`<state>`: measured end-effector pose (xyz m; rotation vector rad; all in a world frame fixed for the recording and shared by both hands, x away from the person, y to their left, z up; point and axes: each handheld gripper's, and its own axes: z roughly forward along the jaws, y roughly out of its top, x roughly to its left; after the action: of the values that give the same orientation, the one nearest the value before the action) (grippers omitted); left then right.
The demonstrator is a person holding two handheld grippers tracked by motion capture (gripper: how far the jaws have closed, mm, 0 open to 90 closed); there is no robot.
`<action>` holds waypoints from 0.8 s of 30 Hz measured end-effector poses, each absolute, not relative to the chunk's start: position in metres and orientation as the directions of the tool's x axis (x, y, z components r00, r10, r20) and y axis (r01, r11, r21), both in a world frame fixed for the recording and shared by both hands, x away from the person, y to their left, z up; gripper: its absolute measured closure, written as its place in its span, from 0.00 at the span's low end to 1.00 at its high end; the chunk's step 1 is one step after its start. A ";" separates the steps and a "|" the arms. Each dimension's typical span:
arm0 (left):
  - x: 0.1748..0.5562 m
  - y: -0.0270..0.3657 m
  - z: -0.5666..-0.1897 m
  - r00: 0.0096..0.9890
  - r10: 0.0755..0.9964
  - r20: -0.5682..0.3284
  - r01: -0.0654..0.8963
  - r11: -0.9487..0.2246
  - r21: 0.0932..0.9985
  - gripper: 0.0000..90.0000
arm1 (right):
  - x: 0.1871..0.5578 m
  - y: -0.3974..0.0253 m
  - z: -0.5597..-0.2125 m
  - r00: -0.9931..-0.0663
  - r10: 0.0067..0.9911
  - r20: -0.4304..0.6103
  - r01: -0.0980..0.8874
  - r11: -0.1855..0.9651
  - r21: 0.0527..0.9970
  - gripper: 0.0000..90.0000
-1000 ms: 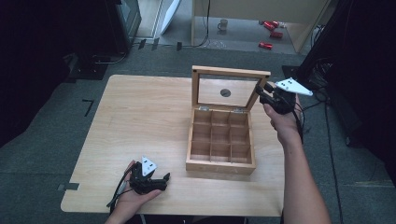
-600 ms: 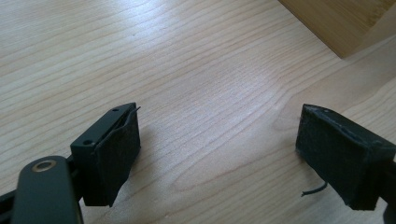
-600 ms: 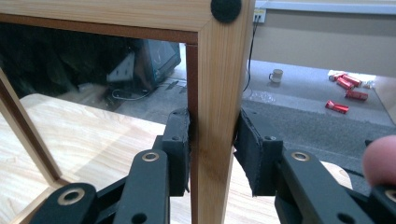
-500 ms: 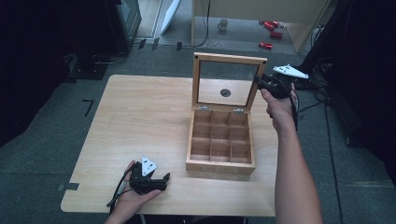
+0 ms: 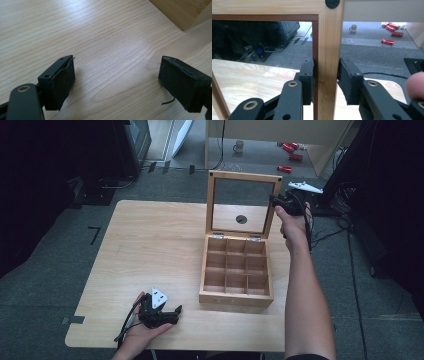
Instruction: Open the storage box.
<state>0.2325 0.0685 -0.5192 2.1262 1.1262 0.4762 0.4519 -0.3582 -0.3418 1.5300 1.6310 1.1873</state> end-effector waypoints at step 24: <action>0.232 0.068 -0.519 0.565 0.825 0.009 0.579 -0.404 0.708 0.16 | 0.421 -0.350 -0.349 -0.213 0.967 0.139 0.450 -0.029 0.893 0.22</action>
<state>0.2325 0.0682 -0.5192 2.1313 1.1187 0.4752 0.4210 -0.3497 -0.3495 1.4908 1.6962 1.2047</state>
